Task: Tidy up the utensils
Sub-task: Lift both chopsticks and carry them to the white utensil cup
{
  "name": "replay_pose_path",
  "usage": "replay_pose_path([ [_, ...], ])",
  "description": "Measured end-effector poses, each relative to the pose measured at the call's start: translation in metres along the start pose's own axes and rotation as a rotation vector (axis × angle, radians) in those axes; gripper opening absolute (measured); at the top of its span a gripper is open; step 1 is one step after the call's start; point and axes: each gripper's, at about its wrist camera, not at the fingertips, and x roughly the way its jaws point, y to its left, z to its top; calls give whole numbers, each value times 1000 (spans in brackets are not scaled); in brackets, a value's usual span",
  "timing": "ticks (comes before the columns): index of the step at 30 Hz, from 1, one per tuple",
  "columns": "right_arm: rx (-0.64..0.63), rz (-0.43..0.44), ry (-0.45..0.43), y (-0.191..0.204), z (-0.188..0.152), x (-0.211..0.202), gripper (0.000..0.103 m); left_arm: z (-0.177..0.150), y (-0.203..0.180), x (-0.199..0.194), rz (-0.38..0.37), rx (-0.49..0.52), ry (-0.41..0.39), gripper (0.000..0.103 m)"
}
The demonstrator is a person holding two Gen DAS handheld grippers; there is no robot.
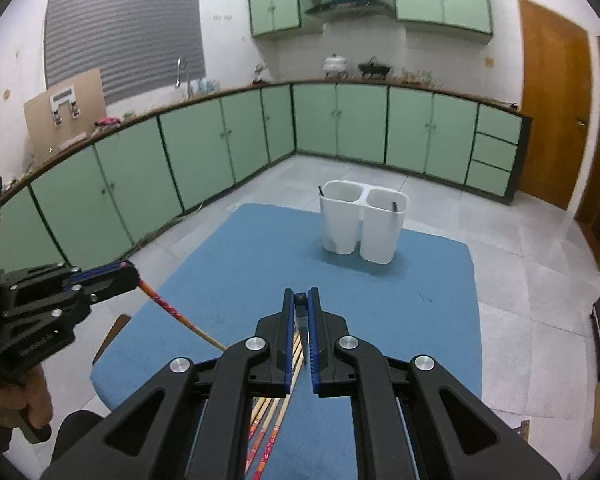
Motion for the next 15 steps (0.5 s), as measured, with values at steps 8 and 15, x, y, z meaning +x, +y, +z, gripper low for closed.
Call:
replay_pose_path([
  [8,-12,12,41,-5,26,17,6,16,4,9,2,16,-3,5],
  [15,-31,-14,12,-13,56,5,6,57,9,4,14,35,-66,5],
])
